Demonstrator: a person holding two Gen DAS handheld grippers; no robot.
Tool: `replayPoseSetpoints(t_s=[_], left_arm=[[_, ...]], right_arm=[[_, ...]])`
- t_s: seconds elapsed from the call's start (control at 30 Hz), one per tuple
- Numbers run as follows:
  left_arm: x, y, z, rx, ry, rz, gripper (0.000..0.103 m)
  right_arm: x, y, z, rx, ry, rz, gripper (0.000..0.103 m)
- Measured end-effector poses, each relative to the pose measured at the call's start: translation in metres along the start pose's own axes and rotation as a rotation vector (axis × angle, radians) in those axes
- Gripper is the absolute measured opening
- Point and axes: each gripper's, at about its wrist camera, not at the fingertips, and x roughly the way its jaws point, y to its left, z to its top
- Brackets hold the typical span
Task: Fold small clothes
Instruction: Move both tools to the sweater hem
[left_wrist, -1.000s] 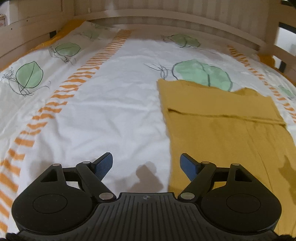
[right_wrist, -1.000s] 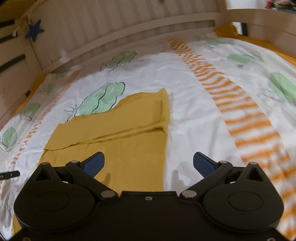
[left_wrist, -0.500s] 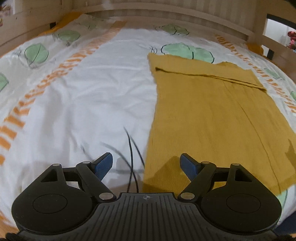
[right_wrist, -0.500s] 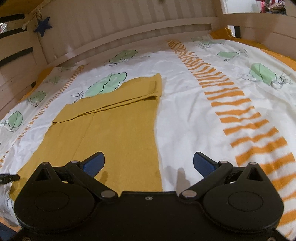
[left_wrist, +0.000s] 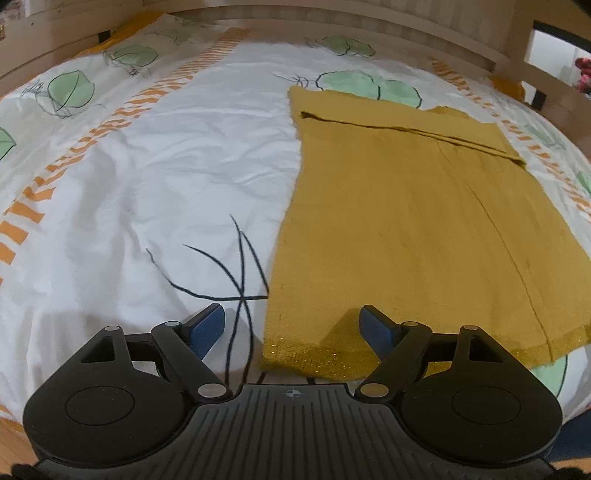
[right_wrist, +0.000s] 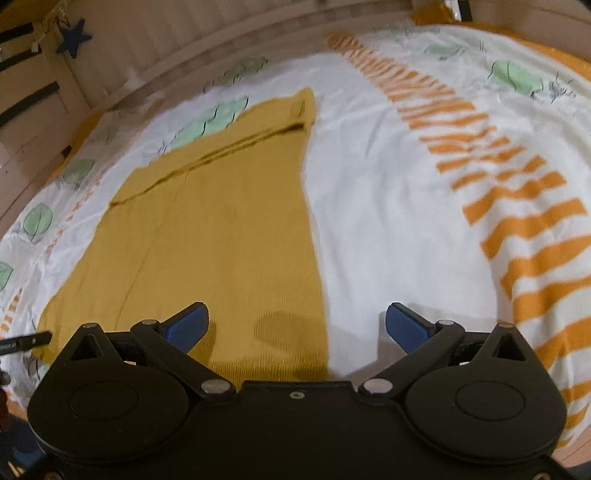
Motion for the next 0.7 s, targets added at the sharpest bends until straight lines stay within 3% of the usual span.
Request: replayPoseSetpoints(t_s=[0.13,0.3,0.53,0.7], left_arm=[[-0.001,0.0,-0.002,-0.003,0.002,-0.013,0.079],[-0.004,0.001,-0.007,-0.003,0.008,-0.051,0.079],[-0.002,0.004,-0.006,-0.027,0.014,-0.076,0.079],[-0.004,0.005,-0.006,-0.035,0.011,-0.083,0.063]], right_arm=[[0.004,0.005,-0.005,-0.022,0.034,0.031,0.103],[0.009,0.011,-0.008,-0.012,0.074,0.138,0.103],[0.014,0.02,-0.011,-0.05,0.092,0.114,0.103],[0.014,0.018,-0.012,-0.035,0.08,0.123,0.103]])
